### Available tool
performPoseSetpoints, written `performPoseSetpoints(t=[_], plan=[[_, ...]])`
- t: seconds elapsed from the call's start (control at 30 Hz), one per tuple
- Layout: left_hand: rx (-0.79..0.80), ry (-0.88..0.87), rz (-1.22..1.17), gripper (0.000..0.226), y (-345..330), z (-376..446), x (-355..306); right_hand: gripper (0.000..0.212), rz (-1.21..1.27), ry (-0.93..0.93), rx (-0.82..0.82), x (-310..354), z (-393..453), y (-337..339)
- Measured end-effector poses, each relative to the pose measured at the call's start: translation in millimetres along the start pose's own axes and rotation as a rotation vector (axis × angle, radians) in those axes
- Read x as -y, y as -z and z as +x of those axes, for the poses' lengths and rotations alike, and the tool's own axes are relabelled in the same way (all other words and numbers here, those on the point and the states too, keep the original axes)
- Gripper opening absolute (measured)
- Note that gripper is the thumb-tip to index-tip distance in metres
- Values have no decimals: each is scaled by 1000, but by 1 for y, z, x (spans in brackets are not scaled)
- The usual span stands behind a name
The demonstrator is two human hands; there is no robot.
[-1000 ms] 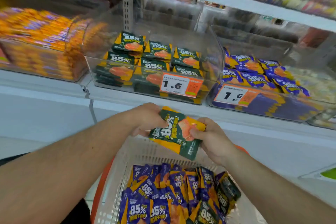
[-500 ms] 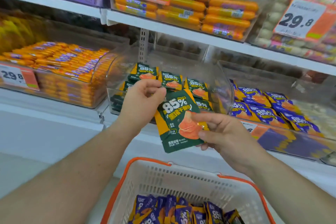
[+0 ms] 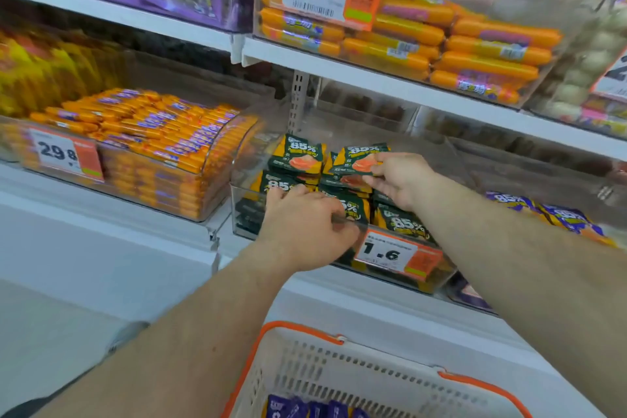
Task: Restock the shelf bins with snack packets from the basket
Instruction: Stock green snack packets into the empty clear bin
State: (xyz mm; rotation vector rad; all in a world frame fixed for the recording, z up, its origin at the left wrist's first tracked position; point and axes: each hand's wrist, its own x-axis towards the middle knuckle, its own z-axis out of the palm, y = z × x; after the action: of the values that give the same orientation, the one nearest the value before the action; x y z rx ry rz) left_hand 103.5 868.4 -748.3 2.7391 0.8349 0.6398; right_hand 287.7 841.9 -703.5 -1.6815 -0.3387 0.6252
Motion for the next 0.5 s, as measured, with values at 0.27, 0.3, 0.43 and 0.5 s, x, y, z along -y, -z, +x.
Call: performPoseSetpoints(t=[0.27, 0.3, 0.43, 0.5], plan=[[-74, -24, 59, 36, -6, -2, 0, 24, -629, 136, -60, -19, 36, -17], [-76, -32, 65, 37, -7, -2, 0, 33, -788, 180, -51, -20, 34, -18], [-60, -38, 83, 40, -8, -2, 1, 68, -1122, 244, 16, -24, 27, -19], [-49, -40, 88, 43, -7, -2, 1, 66, -1182, 279, 14, -25, 29, -20]])
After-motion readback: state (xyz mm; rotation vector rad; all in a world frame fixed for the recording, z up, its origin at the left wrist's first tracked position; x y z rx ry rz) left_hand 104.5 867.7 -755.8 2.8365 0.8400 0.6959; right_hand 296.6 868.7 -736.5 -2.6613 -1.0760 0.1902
